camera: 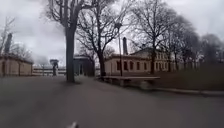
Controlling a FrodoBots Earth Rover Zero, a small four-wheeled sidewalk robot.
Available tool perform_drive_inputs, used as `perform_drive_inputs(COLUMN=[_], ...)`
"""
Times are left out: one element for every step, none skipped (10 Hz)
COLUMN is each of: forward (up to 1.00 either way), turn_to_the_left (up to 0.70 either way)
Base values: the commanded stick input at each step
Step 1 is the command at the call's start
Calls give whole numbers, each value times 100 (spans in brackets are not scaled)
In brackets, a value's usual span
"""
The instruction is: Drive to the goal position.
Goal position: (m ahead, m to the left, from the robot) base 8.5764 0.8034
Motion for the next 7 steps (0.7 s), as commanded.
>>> perform_drive_inputs(forward=[100, 100, 100, 100, 100, 100, 100], turn_to_the_left=[40, 40, 21, 0, 0, 0, 0])
